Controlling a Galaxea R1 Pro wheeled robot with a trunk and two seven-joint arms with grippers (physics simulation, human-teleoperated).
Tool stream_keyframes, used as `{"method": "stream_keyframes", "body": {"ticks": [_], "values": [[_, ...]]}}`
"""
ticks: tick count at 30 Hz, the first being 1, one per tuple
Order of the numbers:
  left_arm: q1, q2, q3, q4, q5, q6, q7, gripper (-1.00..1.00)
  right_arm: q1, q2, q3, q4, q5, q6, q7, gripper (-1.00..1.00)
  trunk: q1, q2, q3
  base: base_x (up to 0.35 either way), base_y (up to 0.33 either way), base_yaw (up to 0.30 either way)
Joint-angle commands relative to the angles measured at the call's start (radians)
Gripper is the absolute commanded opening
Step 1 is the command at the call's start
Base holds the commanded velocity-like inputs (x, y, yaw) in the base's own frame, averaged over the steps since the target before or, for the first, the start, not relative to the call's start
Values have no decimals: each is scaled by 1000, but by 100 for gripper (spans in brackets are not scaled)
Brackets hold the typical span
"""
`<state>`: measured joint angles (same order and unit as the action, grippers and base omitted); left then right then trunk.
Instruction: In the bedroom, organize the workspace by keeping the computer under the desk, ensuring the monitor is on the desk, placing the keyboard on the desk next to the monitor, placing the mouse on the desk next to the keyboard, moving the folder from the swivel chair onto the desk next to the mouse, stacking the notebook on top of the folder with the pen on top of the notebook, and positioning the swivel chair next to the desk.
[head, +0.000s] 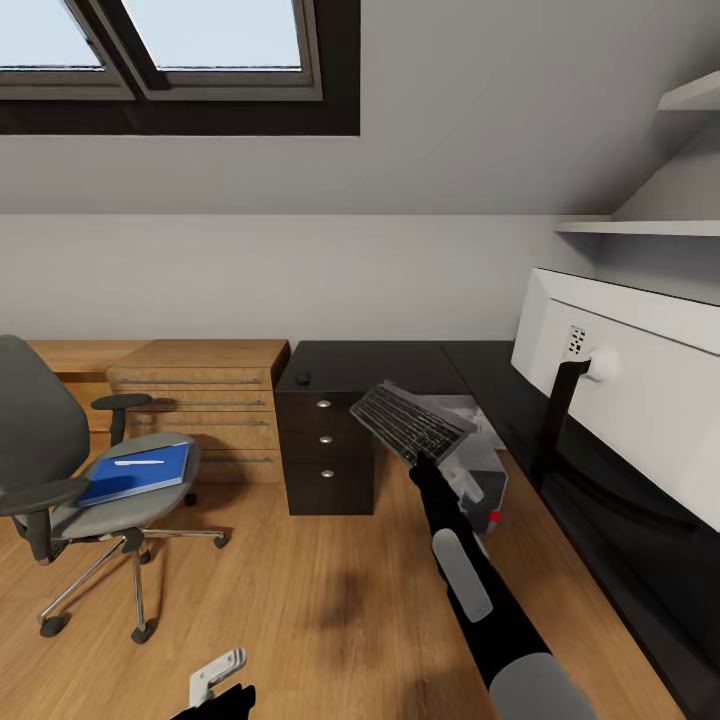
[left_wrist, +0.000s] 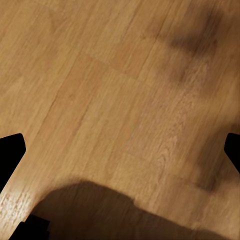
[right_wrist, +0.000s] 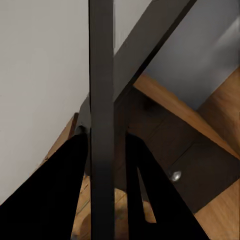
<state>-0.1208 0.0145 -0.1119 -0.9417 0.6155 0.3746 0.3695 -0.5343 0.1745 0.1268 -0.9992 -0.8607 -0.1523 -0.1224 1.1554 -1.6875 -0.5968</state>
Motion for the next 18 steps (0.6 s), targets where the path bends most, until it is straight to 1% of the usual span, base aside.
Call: {"method": "stream_keyframes", "body": {"ticks": [1,2,3,4,5,6,7,8,10,11,12,13,14,15,16,17,18], "values": [[0,1,-4,-2,10,1,10,100,0,0,4,4,-9,-31,-5,-100,0,-1,-1,0,0,0],[0,1,-4,-2,10,1,10,100,0,0,6,12,-10,-74,-5,-100,0,-1,-1,0,0,0],[0,1,-4,-2,10,1,10,100,1,0,10,23,-10,-134,-6,-100,0,-1,-1,0,0,0],[0,1,-4,-2,10,1,10,100,4,0,32,44,-10,-239,-8,-100,0,-1,-1,0,0,0],[0,1,-4,-2,9,1,10,100,6,0,63,54,-10,-313,-9,-100,0,-1,-1,0,0,0],[0,1,-4,-2,9,1,10,100,7,0,82,58,-11,-347,-10,-100,0,-1,-1,0,0,0],[0,1,-4,-2,9,1,10,100,11,0,135,71,-17,-436,-20,-100,0,-1,-1,0,0,0],[0,1,-4,-2,9,1,10,100,12,0,165,79,-29,-481,-31,-100,0,-1,-1,0,0,0],[0,1,-4,-2,10,1,10,100,13,0,191,84,-51,-511,-39,-100,0,-1,-1,0,0,0],[0,1,-5,-2,10,1,10,100,15,0,216,87,-81,-530,-44,-100,0,-1,-1,0,0,0],[0,1,-5,-2,9,1,9,100,15,0,229,88,-99,-536,-46,-100,0,-1,-1,0,0,0],[0,1,-5,-2,9,1,9,100,16,0,256,89,-140,-546,-47,-100,0,-1,-1,0,0,0],[0,2,-42,-2,10,0,10,100,16,0,331,79,-281,-561,-46,-100,0,-1,-1,0,0,0],[0,3,-58,-2,10,0,11,100,17,0,342,74,-323,-563,-46,-100,0,-1,-1,0,0,0],[0,3,-64,-2,9,0,11,100,17,0,346,73,-343,-564,-46,-100,0,-1,-1,0,0,0],[0,3,-69,-2,9,0,12,100,17,0,352,70,-379,-565,-46,-100,0,-1,-1,0,0,0],[0,3,-75,-2,8,0,12,100,16,0,354,69,-397,-566,-46,-100,0,-1,-1,0,0,0]]}}
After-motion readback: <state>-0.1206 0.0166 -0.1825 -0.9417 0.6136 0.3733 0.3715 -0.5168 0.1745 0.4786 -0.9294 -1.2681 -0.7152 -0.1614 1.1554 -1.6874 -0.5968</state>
